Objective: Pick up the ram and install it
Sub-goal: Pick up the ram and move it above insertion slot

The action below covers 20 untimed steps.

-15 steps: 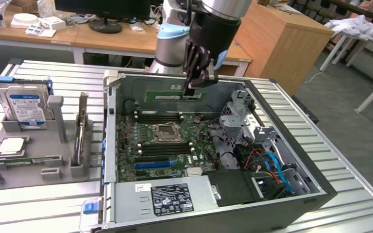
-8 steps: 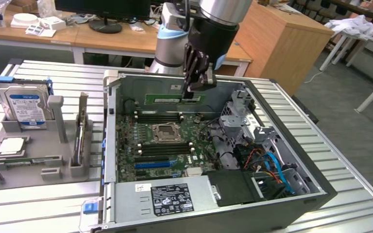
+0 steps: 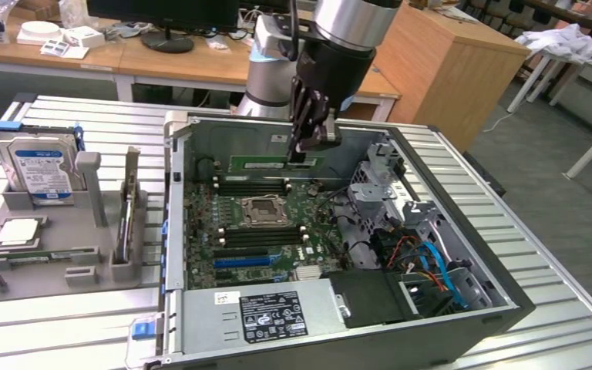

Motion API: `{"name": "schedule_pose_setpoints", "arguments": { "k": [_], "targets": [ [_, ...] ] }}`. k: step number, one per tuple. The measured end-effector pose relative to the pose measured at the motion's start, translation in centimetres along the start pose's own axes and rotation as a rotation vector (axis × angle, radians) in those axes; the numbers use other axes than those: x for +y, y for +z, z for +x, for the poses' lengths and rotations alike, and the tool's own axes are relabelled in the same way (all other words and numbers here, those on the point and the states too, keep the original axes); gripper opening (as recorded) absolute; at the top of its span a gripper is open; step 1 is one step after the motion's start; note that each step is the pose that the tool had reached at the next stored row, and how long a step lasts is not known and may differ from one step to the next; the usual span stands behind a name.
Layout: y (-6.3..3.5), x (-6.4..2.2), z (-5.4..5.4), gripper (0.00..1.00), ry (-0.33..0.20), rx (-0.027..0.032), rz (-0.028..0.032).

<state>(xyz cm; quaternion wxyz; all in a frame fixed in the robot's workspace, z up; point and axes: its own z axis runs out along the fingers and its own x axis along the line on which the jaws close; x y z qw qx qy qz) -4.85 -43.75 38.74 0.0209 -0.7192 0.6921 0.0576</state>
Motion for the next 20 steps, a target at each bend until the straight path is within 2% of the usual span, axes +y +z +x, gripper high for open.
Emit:
{"name": "schedule_pose_setpoints", "arguments": {
  "k": [14, 20],
  "targets": [
    [1.88, -0.10, 0.2, 0.12, 0.000, -0.0001, 0.0009],
    [2.01, -0.10, 0.2, 0.12, 0.000, 0.0001, 0.0015]
  ]
}}
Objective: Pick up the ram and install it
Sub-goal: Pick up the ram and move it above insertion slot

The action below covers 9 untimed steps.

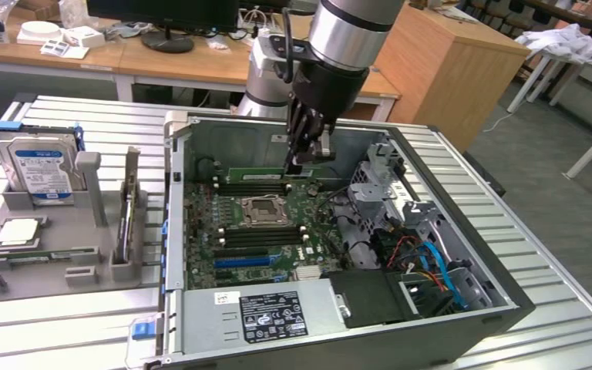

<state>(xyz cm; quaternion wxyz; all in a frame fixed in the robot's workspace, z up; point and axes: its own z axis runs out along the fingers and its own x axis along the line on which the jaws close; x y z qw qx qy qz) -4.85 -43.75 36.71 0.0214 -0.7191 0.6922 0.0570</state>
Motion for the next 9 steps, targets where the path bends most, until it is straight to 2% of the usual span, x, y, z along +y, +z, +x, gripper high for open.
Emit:
{"name": "schedule_pose_setpoints", "arguments": {
  "k": [9],
  "targets": [
    [0.91, -0.05, 0.10, 0.12, 0.003, -0.0002, 0.0003]
  ]
}}
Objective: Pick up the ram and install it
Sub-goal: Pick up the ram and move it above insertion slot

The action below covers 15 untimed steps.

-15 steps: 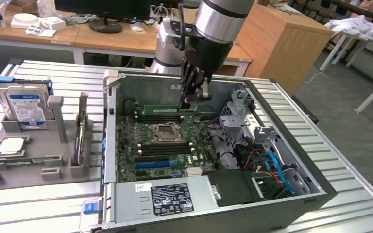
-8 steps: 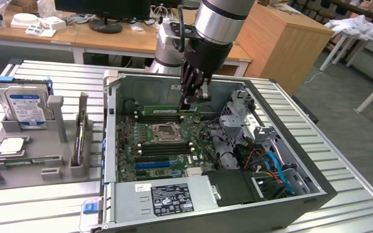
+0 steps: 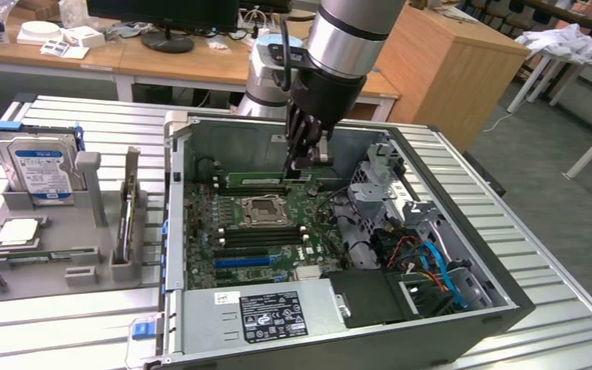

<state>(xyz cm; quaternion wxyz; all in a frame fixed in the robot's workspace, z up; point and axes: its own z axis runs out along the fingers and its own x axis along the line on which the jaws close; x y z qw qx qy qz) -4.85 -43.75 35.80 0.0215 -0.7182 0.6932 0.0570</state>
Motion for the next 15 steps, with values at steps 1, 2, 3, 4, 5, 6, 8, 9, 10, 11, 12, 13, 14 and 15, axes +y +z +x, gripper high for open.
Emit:
{"name": "schedule_pose_setpoints", "arguments": {
  "k": [1, 2, 3, 4, 5, 6, 8, 9, 10, 11, 12, 13, 14, 15],
  "targets": [
    [0.06, 0.00, 0.00, 0.12, 0.001, 0.0000, 0.0001],
    [0.06, 0.00, 0.01, 0.12, 0.001, 0.0002, 0.0000],
    [0.07, 0.00, 0.01, 0.12, 0.001, 0.0003, 0.0000],
    [0.08, 0.00, 0.01, 0.12, 0.001, 0.0001, 0.0001],
    [0.11, 0.00, 0.01, 0.12, 0.002, -0.0001, 0.0003],
    [0.15, -0.01, 0.01, 0.12, 0.005, -0.0003, 0.0006],
    [0.21, -0.01, 0.02, 0.12, 0.012, -0.0004, 0.0014],
    [0.24, -0.01, 0.03, 0.12, 0.017, -0.0006, 0.0019],
    [0.27, -0.01, 0.03, 0.12, 0.022, -0.0008, 0.0025],
    [0.29, -0.01, 0.03, 0.12, 0.027, -0.0010, 0.0030],
    [0.29, -0.01, 0.03, 0.12, 0.029, -0.0010, 0.0031],
    [0.29, -0.01, 0.03, 0.12, 0.029, -0.0010, 0.0032],
    [0.30, -0.02, 0.03, 0.12, 0.030, -0.0012, 0.0033],
    [0.30, -0.01, 0.03, 0.12, 0.030, -0.0012, 0.0033]
  ]
}}
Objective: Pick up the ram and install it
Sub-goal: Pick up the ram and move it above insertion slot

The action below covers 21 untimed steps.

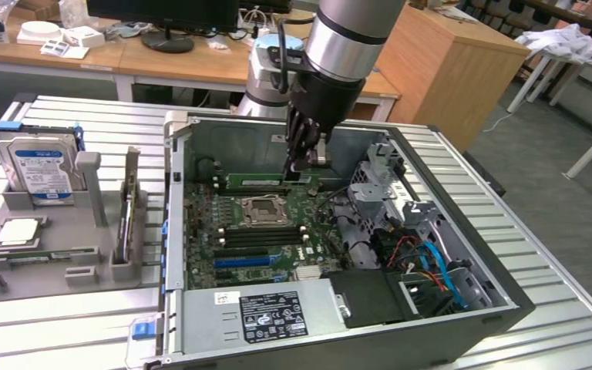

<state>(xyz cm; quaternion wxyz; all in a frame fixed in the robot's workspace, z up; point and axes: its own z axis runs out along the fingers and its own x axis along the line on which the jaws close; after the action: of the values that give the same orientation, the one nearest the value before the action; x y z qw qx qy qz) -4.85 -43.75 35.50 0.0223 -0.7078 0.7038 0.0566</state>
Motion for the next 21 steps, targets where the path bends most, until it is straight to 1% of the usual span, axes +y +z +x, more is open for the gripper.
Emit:
{"name": "schedule_pose_setpoints", "arguments": {
  "k": [3, 8, 13, 21],
  "targets": [
    [0.26, -0.01, 0.0, 0.12, 0.001, -0.0001, 0.0002],
    [1.08, -0.05, 0.1, 0.12, 0.004, -0.0001, 0.0006],
    [1.23, -0.05, 0.1, 0.12, 0.005, -0.0002, 0.0006],
    [1.87, -0.09, -1.4, 0.12, 0.009, -0.0004, 0.0010]
  ]
}}
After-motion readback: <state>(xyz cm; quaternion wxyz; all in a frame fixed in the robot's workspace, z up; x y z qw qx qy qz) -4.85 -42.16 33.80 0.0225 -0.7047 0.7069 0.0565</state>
